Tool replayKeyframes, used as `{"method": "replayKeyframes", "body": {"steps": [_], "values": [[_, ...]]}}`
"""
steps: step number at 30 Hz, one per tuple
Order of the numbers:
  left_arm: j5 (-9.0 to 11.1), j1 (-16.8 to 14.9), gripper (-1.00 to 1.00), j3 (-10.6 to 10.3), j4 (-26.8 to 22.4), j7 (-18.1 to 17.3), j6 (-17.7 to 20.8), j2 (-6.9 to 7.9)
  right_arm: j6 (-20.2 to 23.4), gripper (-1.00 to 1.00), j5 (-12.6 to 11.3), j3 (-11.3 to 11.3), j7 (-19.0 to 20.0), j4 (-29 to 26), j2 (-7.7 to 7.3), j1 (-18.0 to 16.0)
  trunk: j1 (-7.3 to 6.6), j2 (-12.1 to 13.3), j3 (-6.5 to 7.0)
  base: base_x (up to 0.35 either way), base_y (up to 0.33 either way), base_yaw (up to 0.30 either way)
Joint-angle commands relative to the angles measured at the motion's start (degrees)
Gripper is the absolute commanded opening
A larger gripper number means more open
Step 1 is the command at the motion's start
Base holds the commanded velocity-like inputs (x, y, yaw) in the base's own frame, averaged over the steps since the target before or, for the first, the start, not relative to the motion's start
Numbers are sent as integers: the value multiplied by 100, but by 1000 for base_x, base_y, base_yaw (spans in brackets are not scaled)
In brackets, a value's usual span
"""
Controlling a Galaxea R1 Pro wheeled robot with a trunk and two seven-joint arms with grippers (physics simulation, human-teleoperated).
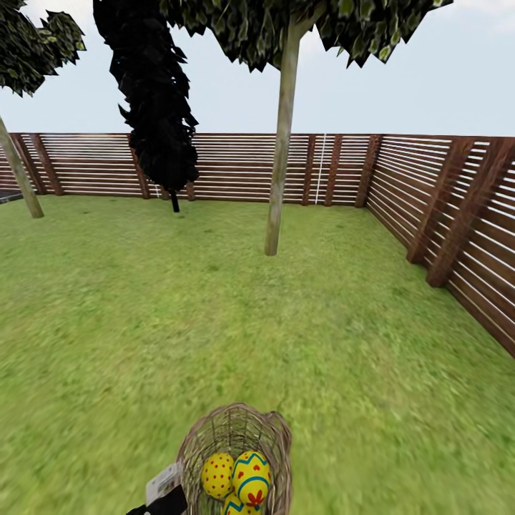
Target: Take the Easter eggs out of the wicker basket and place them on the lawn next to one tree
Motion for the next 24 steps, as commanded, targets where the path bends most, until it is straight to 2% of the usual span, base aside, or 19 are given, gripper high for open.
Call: {"method": "replayKeyframes", "body": {"steps": [1, 9, 24], "values": [[52, -2, -100, 40, -14, -25, 42, -7, -7, 100, 56, -34, 20, -1, -1, -3, 4, -5, -7, 337, -85, 0], [52, -2, -100, 40, -18, -25, 42, -5, -7, 100, 57, -34, 20, -1, -1, -3, 4, -5, -7, 337, -77, 0], [52, -2, -100, 40, -22, -25, 42, -4, -7, 100, 56, -34, 20, -1, -1, -3, 4, -5, -7, 337, -1, 0]]}}
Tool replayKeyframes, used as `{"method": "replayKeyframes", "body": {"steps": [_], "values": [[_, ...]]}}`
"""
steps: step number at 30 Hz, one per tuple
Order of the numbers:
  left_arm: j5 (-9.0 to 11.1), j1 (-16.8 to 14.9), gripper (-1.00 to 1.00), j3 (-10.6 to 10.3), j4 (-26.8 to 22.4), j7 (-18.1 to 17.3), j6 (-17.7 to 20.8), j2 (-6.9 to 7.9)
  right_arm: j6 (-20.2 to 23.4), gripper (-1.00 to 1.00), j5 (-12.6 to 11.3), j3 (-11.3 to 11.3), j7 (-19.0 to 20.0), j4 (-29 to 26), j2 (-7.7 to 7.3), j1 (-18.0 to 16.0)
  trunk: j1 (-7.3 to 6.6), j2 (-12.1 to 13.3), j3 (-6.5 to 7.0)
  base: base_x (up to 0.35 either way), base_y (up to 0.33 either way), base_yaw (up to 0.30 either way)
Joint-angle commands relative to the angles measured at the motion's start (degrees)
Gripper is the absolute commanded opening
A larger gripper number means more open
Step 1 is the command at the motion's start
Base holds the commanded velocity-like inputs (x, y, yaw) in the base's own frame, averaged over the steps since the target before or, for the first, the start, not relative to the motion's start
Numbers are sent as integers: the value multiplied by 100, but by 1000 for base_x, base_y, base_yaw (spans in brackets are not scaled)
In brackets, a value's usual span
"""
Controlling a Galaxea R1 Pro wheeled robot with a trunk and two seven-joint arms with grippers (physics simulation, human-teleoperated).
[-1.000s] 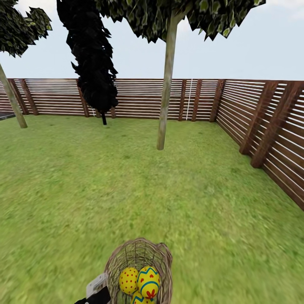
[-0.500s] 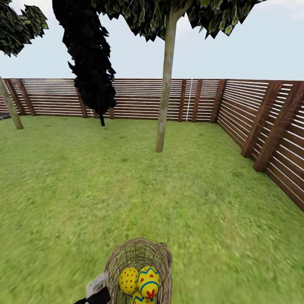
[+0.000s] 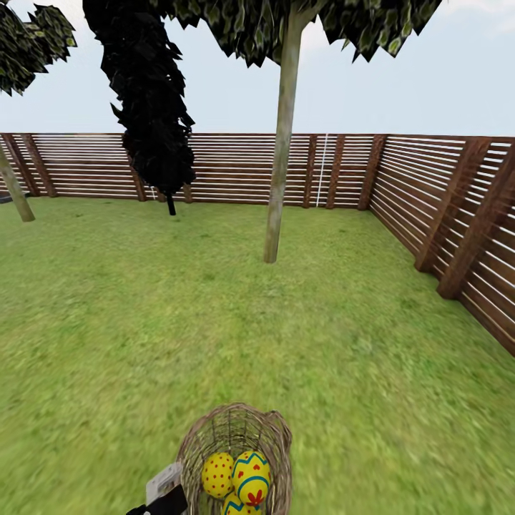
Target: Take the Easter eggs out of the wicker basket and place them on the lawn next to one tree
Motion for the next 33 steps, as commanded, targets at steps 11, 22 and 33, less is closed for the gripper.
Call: {"method": "replayKeyframes", "body": {"steps": [11, 22, 33], "values": [[53, -2, -100, 41, -10, -24, 42, -8, -7, 100, 57, -34, 20, -1, -1, -3, 4, -5, -7, 337, 0, 0], [53, -2, -100, 41, -14, -24, 42, -11, -7, 100, 57, -34, 20, -1, -1, -3, 4, -5, -7, 337, 0, 0], [53, -2, -100, 41, -14, -24, 42, -7, -7, 100, 57, -34, 20, -1, -1, -3, 4, -5, -7, 337, 0, 0]]}}
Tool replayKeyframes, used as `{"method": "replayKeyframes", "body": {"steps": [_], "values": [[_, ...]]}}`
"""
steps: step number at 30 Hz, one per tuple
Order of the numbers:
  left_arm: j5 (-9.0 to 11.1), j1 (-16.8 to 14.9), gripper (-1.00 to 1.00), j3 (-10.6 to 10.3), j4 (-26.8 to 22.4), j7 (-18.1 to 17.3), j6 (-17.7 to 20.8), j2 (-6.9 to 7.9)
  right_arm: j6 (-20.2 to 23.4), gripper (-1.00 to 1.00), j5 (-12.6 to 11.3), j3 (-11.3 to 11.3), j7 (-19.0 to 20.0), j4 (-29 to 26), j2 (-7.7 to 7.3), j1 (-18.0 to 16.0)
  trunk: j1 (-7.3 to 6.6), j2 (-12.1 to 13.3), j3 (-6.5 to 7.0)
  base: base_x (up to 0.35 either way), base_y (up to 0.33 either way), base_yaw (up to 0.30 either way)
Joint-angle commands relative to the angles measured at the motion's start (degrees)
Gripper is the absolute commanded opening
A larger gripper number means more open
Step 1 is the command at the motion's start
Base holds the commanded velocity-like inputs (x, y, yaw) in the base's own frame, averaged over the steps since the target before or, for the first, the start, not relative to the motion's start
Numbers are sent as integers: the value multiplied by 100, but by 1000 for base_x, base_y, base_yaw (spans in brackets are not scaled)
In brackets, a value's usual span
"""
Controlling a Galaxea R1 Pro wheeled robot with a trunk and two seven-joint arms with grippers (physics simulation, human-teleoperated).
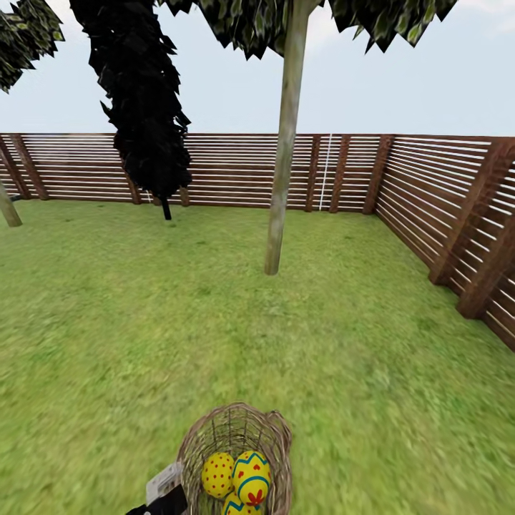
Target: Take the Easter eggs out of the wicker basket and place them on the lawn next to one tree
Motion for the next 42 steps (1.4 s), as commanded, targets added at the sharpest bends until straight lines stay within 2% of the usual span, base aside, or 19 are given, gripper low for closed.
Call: {"method": "replayKeyframes", "body": {"steps": [1, 6, 15, 35, 39, 42], "values": [[53, -2, -100, 40, -13, -24, 42, -3, -7, 100, 57, -34, 20, -1, -1, -3, 4, -5, -7, 337, 0, 0], [53, -2, -100, 40, -13, -24, 42, -5, -7, 100, 57, -34, 20, -1, -1, -3, 4, -5, -7, 330, 0, 0], [53, -2, -100, 42, -13, -24, 38, -1, -7, 100, 56, -34, 20, -1, -1, -3, 4, -5, -7, 55, 0, 0], [53, -2, -100, 42, -4, -24, 39, -9, -7, 100, 63, -32, 22, -1, 2, -3, 4, -5, -7, 337, 0, 0], [53, -2, -100, 41, -4, -24, 41, -9, 27, 100, 33, -26, 70, -44, 94, -3, 4, -5, -7, 340, 0, 0], [53, -2, -100, 40, -4, -24, 37, -9, -5, 100, 32, -38, 74, -71, 98, -3, 4, -5, -7, 340, 0, 0]]}}
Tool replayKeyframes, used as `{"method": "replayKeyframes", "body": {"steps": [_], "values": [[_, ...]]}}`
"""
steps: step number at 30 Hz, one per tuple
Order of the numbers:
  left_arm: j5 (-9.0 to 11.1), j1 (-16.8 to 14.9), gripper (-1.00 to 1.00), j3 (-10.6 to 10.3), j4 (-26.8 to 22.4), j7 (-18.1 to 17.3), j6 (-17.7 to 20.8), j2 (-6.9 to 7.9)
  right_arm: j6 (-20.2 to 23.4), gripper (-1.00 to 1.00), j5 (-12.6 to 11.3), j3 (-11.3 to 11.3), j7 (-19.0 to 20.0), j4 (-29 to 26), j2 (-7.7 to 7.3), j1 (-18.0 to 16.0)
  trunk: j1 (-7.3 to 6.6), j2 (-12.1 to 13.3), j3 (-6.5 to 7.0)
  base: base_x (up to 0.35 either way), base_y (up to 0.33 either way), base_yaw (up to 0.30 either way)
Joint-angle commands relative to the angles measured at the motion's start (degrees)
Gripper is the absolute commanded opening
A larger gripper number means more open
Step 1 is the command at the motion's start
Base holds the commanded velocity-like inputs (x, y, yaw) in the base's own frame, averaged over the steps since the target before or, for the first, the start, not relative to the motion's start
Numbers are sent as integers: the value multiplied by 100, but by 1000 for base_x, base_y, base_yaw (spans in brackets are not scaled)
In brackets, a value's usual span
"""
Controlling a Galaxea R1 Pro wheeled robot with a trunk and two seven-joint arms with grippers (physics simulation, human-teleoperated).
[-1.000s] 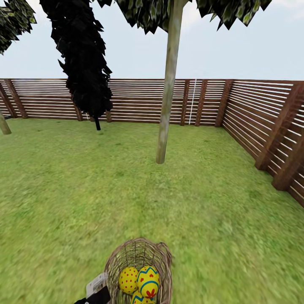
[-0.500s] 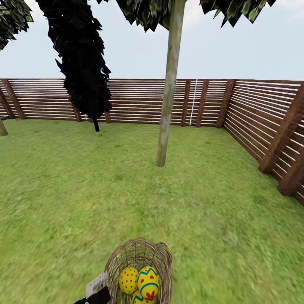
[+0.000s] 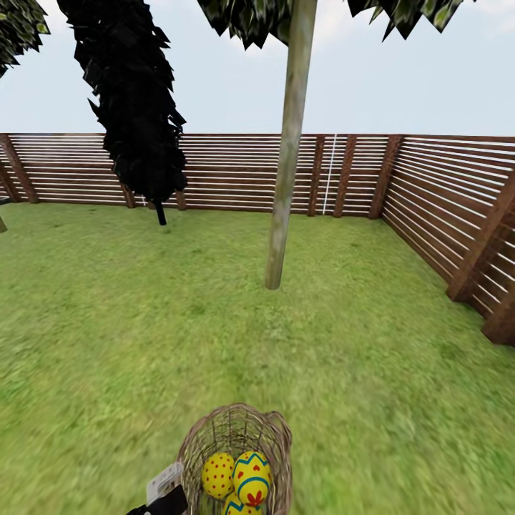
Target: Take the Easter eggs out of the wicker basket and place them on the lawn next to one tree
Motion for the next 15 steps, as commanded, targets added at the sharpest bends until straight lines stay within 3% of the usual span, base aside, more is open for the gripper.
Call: {"method": "replayKeyframes", "body": {"steps": [1, 6, 8, 9, 10, 13, 15], "values": [[52, -2, -100, 40, -13, -24, 41, -4, -8, 100, 49, -48, 19, -7, -1, -2, 4, -5, -7, 340, 0, 0], [52, -2, -100, 40, -13, -21, 44, -9, 46, 100, 60, -49, 24, -234, -14, -12, 4, -5, -7, 340, 0, 0], [52, -2, -100, 43, -13, -16, 46, -17, 1429, 100, 61, -58, 7, -1592, -53, -507, 4, -5, -7, 340, 0, 0], [52, -2, -100, 41, -13, -15, 46, -9, 2158, 100, 56, -65, 12, -2176, -244, -804, 4, -5, -7, 340, 0, 0], [52, -2, -100, 41, -14, -15, 46, -13, 2357, 100, 53, -66, 14, -2437, -401, -962, 4, -5, -7, 340, 0, 0], [52, -2, -100, 41, -16, -15, 46, -7, 2497, 100, 63, -66, 25, -2778, -822, -1572, 4, -5, -7, 340, 0, 0], [52, -2, -100, 40, -20, -15, 46, -4, 2503, 100, 116, -36, 29, -2840, -963, -1674, 4, -5, -7, 340, 0, 0]]}}
